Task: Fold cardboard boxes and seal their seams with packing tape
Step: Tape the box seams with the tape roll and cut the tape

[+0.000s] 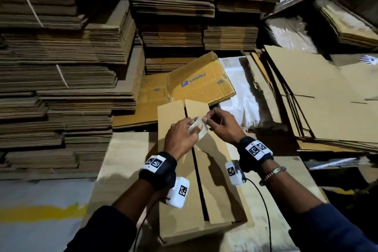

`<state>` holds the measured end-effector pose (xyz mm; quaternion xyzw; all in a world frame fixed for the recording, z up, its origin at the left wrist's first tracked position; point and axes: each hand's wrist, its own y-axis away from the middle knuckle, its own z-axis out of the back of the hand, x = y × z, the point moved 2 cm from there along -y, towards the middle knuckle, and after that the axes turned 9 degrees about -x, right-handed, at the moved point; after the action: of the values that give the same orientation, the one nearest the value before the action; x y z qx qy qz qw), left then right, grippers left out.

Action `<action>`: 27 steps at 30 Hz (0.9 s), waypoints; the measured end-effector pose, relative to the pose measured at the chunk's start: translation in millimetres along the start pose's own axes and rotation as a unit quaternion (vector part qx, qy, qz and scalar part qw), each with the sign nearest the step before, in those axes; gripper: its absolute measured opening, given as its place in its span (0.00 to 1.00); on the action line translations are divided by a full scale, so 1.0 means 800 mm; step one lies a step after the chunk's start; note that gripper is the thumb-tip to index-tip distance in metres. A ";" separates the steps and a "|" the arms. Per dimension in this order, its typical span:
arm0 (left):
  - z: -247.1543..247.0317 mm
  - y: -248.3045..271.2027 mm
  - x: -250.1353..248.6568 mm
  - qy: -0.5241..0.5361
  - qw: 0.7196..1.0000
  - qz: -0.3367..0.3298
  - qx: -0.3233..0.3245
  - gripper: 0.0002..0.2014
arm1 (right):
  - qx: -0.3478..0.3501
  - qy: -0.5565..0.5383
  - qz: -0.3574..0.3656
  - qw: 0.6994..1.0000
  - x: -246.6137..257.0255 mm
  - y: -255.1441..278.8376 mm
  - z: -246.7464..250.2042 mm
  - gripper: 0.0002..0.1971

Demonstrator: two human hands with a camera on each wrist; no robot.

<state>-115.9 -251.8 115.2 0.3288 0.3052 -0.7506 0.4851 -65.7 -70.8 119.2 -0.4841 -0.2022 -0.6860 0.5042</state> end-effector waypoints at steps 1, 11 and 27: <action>0.001 -0.001 0.006 0.015 1.000 0.005 0.001 0.16 | 0.001 0.009 0.003 1.000 0.002 0.000 -0.006 0.06; 0.001 0.000 0.033 0.129 0.990 0.038 0.032 0.17 | 0.054 -0.181 -0.181 0.965 0.019 0.008 -0.030 0.27; -0.025 -0.011 0.035 0.314 0.935 0.130 0.104 0.20 | 0.033 -0.232 -0.162 0.959 -0.058 -0.062 -0.052 0.09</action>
<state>-129.2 -247.7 82.2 0.6332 0.3172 -0.5667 0.4210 -128.0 -59.2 70.5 -0.5734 -0.4119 -0.6205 0.3413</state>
